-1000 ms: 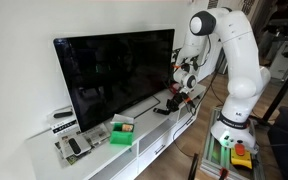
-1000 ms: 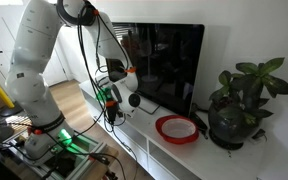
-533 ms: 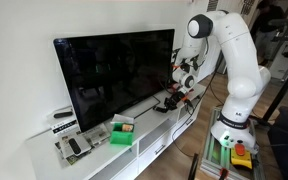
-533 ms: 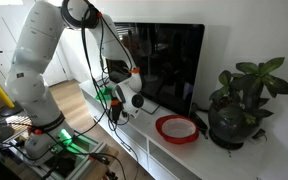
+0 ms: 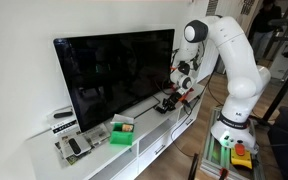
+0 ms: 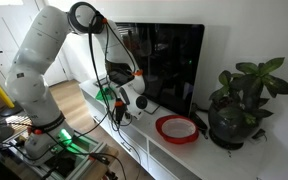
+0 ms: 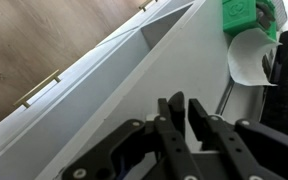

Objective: Put the black remote control on top of the television stand

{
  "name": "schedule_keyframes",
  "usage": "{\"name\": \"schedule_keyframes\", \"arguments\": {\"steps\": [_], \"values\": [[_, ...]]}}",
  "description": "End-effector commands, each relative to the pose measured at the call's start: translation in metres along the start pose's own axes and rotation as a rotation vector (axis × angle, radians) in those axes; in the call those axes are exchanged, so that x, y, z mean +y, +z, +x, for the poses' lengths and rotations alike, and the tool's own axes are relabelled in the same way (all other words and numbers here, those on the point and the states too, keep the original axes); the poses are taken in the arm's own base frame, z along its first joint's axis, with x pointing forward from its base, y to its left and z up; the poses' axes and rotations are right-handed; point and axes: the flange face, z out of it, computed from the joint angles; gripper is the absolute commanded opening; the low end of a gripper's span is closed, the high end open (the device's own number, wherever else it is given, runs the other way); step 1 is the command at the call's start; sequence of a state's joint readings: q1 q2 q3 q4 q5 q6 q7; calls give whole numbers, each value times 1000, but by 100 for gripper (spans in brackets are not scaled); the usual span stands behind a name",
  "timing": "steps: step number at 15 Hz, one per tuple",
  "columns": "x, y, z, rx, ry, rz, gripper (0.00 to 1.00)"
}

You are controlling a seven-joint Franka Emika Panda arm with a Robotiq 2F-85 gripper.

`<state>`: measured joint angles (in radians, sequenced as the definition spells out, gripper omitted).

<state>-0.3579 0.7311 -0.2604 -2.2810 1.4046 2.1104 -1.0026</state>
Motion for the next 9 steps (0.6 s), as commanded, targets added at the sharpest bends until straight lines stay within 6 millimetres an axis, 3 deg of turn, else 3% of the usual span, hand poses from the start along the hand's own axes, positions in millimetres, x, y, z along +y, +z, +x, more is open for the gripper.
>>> {"name": "schedule_keyframes", "arguments": {"steps": [1,5,7,9], "values": [[5,8,11,-3,41,-11,58],[5,7,9,-15,45,-25,86],[2,-2,-2,-24,34,-38,99],[2,-14,-12,-24,23,-65,100]]}}
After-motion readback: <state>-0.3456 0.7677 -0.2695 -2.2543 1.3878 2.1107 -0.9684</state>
